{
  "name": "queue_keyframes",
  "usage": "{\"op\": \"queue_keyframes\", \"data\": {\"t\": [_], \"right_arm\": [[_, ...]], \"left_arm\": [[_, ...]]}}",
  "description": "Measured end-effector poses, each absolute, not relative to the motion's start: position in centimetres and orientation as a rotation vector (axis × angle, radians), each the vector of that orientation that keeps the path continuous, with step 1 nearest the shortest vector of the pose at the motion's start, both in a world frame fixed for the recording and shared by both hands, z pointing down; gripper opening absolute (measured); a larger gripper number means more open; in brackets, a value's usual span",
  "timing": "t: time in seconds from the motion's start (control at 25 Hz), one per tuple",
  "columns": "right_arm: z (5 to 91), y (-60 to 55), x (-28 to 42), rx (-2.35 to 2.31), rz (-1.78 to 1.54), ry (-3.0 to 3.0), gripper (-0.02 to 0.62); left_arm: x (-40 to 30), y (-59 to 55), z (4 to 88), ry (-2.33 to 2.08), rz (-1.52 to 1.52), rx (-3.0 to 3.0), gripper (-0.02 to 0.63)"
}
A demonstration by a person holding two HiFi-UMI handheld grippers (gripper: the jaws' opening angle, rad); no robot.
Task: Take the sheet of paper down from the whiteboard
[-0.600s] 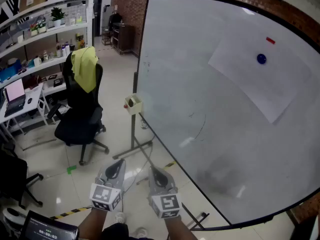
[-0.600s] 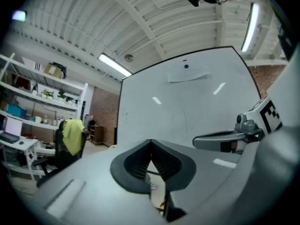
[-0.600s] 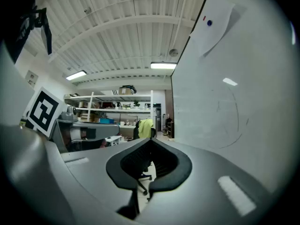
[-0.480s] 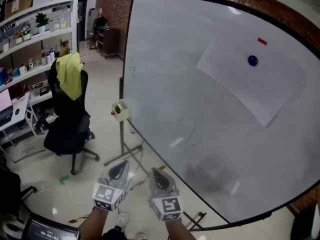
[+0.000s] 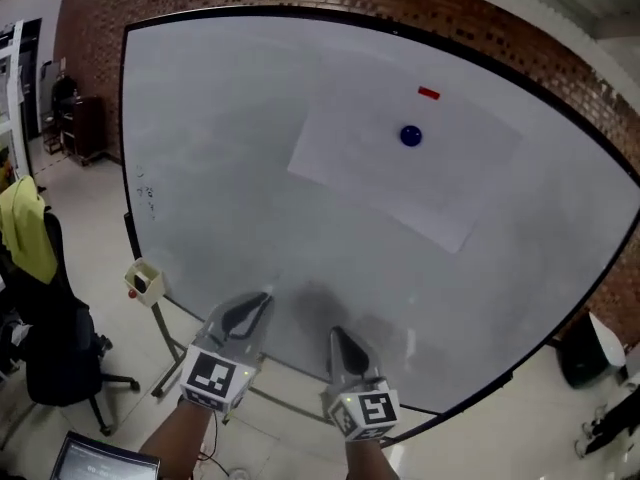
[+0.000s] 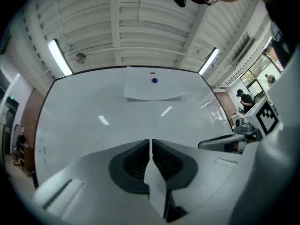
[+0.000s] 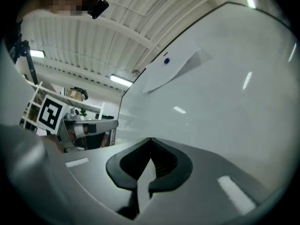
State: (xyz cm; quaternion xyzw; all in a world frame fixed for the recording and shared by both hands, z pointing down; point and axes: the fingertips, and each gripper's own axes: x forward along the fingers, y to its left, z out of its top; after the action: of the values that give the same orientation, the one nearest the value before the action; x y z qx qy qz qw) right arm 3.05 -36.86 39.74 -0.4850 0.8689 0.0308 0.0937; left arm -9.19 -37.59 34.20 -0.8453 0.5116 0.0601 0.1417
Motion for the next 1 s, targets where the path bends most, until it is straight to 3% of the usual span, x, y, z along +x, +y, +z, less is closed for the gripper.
{"op": "queue_keyframes", "data": {"t": [0.24, 0.36, 0.72, 1.0], "right_arm": [[33.3, -37.1, 7.8, -1.580, 0.274, 2.482, 0.014], [30.2, -37.4, 10.8, -1.627, 0.293, 2.439, 0.017], [23.8, -37.8, 16.0, -1.289, -0.028, 2.352, 0.198], [19.9, -37.9, 16.3, -1.131, -0.037, 2.343, 0.215]], "left_arm": [[-4.8, -39.1, 23.4, 1.274, 0.238, -2.287, 0.023], [-2.2, -39.3, 18.5, 1.216, 0.263, -2.235, 0.072], [1.4, -40.8, 10.5, 1.223, 0.276, -2.142, 0.166], [3.3, -42.7, 7.9, 1.246, 0.235, -2.143, 0.172]]}}
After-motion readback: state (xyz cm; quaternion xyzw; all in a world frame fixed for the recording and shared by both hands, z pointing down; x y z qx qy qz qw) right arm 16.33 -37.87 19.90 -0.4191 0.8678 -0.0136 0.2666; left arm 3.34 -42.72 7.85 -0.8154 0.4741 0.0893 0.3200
